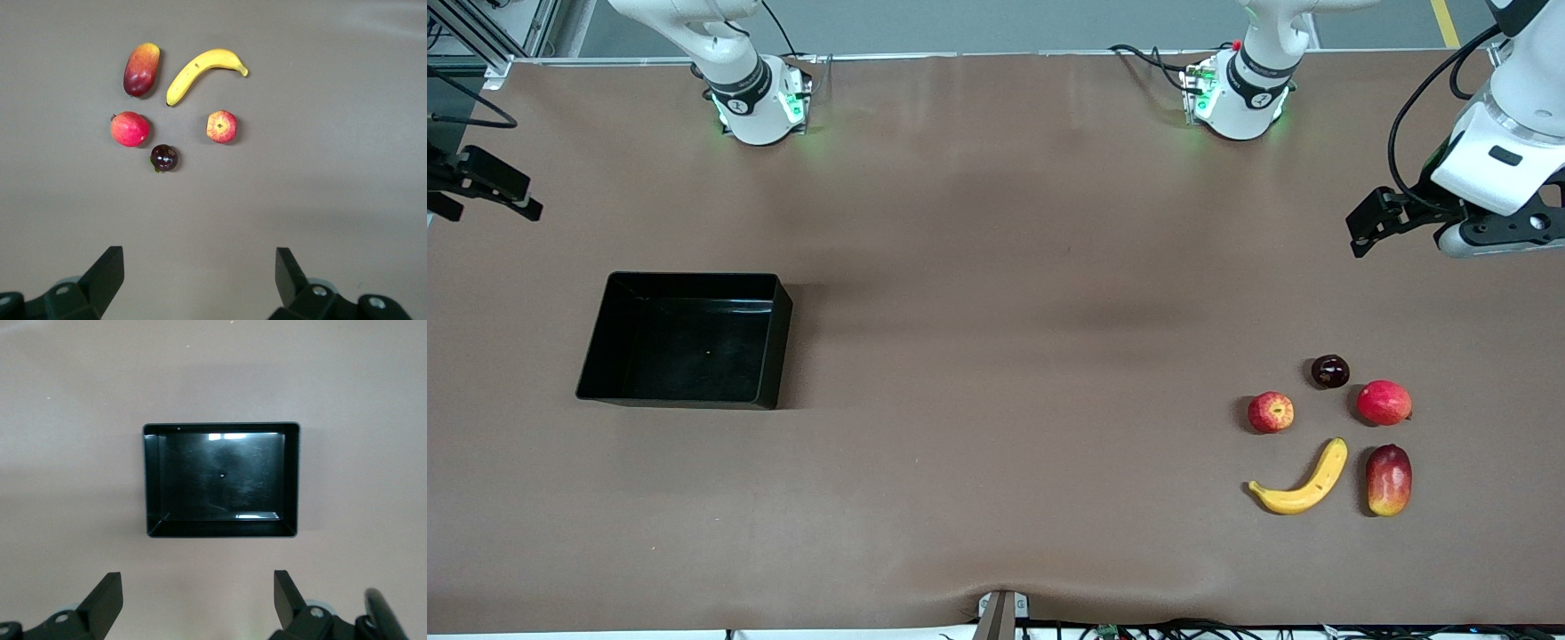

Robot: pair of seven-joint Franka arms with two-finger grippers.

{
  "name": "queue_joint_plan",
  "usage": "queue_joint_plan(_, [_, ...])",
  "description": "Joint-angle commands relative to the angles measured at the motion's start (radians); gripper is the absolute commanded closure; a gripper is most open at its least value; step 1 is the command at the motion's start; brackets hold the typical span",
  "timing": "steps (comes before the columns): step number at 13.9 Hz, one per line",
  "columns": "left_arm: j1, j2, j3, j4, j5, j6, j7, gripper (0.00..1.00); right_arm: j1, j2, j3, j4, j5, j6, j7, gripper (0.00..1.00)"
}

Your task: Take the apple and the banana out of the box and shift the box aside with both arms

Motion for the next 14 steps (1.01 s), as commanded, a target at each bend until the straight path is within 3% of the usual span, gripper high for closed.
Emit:
queue_joint_plan(1, [-0.002,0.010,0.005,0.034,-0.017,-0.006,0.011,0.00,-0.003,0.019,0.008,0.027,-0.038,-0.010,0.016,0.00])
queue_joint_plan(14, [0.001,0.010,0.000,0.034,-0.005,-0.023,0.011,0.00,-0.006,0.021,0.009,0.027,-0.036,0.001,0.018,0.00])
